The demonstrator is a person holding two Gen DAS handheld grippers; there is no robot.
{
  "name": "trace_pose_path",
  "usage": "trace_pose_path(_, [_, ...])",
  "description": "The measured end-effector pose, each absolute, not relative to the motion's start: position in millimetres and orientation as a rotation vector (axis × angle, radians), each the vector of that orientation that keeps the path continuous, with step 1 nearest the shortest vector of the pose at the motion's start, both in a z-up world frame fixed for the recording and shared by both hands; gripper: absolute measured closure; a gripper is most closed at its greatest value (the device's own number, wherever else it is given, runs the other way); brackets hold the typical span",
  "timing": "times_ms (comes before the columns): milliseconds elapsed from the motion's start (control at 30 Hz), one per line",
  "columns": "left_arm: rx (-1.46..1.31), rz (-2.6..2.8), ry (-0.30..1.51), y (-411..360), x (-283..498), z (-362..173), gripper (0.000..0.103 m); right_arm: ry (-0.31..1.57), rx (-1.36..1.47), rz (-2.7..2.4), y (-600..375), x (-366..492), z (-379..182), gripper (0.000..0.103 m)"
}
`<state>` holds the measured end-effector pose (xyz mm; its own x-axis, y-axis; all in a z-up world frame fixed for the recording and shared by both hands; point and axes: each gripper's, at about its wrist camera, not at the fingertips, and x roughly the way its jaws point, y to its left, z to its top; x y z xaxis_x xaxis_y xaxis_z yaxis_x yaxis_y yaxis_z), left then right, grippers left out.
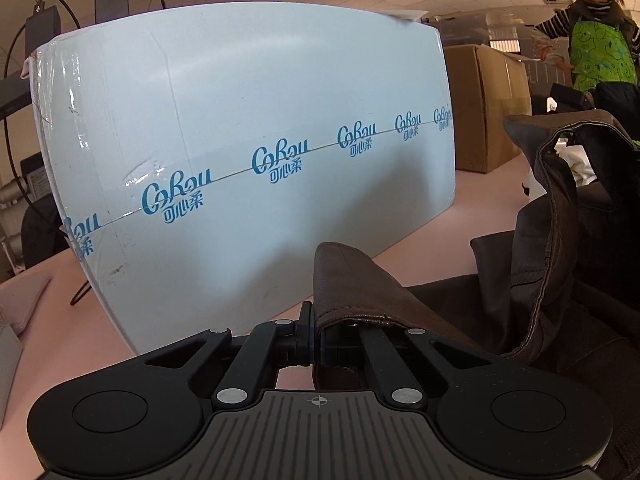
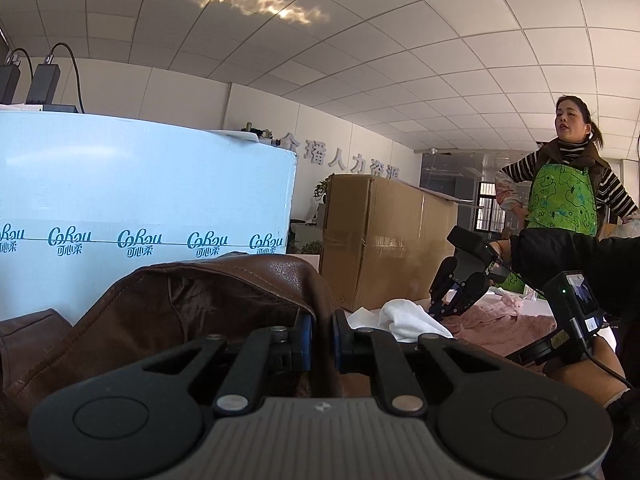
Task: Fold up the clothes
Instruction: 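Lift the brown jacket high with both tools, holding it up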
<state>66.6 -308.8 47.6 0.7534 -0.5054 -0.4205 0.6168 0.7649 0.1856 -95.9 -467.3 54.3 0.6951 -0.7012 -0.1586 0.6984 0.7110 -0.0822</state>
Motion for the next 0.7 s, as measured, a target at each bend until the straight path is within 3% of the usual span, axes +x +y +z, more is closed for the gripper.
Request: trace_pose_path(700, [0.251,-0.568,0.181,-221,-27,143,0.101,-0.001,0.003,-0.759,-437,-164,135,0.092])
